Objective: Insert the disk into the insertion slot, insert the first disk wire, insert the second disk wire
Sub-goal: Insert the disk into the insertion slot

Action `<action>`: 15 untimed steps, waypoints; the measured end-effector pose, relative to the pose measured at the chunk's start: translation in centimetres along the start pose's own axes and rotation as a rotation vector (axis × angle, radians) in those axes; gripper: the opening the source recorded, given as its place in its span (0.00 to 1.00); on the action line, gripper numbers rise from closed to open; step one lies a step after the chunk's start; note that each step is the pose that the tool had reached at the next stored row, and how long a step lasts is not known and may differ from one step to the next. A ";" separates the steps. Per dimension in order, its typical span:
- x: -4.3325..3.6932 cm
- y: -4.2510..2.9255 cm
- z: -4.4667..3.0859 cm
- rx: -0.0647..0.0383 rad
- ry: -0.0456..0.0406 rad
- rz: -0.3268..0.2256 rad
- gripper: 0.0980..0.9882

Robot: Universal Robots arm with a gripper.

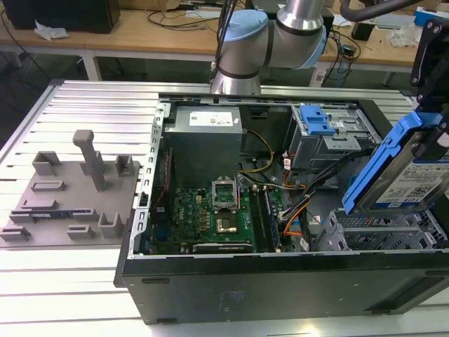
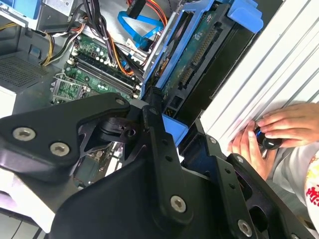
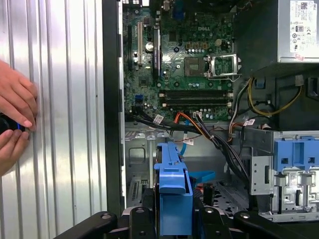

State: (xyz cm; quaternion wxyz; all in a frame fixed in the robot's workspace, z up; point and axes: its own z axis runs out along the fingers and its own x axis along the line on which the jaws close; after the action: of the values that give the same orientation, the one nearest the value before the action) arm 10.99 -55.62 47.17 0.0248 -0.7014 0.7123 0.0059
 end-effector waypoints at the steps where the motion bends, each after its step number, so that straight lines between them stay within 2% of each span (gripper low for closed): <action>1: 0.00 0.00 0.09 0.000 0.0000 0.000 0.30; 15: 0.06 0.03 1.31 0.000 0.0000 0.000 0.30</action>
State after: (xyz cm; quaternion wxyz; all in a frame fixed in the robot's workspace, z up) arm 10.99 -55.62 45.86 0.0248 -0.7014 0.7123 0.0059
